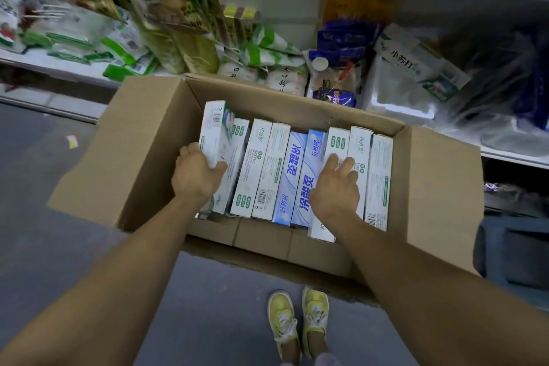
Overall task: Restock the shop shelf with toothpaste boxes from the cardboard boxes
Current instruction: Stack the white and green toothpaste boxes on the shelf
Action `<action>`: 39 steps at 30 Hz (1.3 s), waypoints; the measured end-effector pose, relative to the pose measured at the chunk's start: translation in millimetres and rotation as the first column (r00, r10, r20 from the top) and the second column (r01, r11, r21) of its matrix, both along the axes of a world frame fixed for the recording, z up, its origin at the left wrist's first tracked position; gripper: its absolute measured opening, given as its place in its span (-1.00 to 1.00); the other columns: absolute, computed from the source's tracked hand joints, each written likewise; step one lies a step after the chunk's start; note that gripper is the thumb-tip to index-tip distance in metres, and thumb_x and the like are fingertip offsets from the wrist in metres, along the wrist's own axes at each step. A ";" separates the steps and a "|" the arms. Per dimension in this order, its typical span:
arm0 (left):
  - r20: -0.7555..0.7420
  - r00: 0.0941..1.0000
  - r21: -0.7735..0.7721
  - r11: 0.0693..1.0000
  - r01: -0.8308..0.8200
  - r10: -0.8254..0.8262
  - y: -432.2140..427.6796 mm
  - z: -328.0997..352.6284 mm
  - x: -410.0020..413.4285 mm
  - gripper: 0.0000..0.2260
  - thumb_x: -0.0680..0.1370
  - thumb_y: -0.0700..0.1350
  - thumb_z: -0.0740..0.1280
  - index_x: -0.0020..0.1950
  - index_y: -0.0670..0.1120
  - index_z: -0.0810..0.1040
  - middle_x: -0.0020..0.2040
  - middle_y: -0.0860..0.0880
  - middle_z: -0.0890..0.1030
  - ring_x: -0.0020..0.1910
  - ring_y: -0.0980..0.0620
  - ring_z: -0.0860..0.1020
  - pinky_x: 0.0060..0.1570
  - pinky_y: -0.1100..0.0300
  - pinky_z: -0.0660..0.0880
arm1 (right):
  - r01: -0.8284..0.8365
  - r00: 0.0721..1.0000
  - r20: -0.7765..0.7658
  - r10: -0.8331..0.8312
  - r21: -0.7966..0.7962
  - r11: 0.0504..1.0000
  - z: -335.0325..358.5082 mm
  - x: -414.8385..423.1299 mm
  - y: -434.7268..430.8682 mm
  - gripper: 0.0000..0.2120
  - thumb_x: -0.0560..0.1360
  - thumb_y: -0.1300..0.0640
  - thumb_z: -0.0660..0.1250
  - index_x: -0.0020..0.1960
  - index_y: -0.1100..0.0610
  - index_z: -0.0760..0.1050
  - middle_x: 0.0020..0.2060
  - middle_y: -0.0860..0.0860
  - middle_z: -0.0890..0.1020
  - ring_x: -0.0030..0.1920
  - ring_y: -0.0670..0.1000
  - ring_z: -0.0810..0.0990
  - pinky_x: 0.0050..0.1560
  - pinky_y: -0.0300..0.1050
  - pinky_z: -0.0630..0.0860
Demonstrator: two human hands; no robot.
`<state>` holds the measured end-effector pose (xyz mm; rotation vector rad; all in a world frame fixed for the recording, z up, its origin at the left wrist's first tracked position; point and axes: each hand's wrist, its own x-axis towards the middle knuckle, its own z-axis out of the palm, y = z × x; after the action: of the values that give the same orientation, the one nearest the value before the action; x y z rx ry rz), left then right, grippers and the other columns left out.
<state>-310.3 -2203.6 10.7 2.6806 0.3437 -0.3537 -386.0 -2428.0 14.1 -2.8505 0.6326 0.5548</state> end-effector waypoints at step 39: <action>-0.120 0.993 -0.857 0.504 -0.111 0.016 -74.7 174.9 -92.3 -0.62 0.56 -0.26 0.30 0.10 0.25 0.58 0.30 -0.02 0.54 0.24 -0.10 0.54 0.16 -0.10 0.54 | 0.181 0.867 -0.143 -0.478 0.983 0.033 222.7 -15.4 -45.0 -0.90 0.47 0.33 0.25 -0.10 0.27 0.54 -0.25 0.20 0.64 -0.21 0.11 0.55 -0.13 -0.04 0.55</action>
<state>-402.6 -2278.4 185.6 1.6321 0.2017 -0.4759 -401.5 -2473.0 236.8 -1.2976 0.5256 0.3123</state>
